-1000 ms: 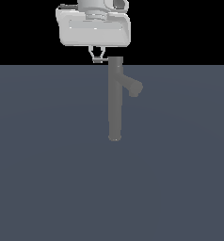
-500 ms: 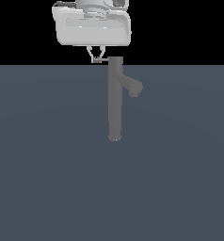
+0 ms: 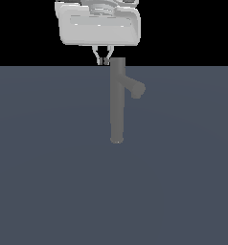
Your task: Turn on the faucet by rotating a designated handle.
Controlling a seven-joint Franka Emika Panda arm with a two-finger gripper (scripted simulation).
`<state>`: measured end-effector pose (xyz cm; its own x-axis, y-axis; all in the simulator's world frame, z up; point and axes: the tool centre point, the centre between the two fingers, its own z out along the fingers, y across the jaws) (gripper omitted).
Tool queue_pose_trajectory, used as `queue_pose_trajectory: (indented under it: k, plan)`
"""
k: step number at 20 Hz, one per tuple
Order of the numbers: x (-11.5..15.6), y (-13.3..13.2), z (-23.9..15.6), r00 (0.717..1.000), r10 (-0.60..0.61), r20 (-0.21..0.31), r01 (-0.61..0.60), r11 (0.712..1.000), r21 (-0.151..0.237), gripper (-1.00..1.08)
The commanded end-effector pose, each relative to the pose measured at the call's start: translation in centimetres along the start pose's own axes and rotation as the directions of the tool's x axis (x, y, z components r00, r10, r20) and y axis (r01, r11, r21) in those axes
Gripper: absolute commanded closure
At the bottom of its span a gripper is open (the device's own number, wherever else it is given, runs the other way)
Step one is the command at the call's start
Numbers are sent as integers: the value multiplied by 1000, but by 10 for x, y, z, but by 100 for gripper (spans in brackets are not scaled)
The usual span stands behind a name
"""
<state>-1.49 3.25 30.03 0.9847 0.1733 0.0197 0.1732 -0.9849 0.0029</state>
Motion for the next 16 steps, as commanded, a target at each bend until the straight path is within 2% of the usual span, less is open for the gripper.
queue_pose_trajectory:
  k: [1, 3, 4, 13, 14, 15, 16]
  plan:
    - [-19, 9, -1, 1000, 14, 19, -14, 1000, 3, 108]
    - [-23, 10, -1, 1000, 14, 20, -14, 1000, 3, 108]
    - [-12, 4, 1, 1000, 1, 9, -1, 1000, 1, 108]
    - [-37, 58, -1, 1000, 14, 20, -14, 1000, 3, 108]
    - [-37, 58, -1, 1000, 14, 20, -14, 1000, 3, 108]
    - [-24, 28, 1, 999, -34, 10, 34, 999, 5, 108]
    - [-23, 34, 1, 1000, -30, 11, 30, 1000, 5, 108]
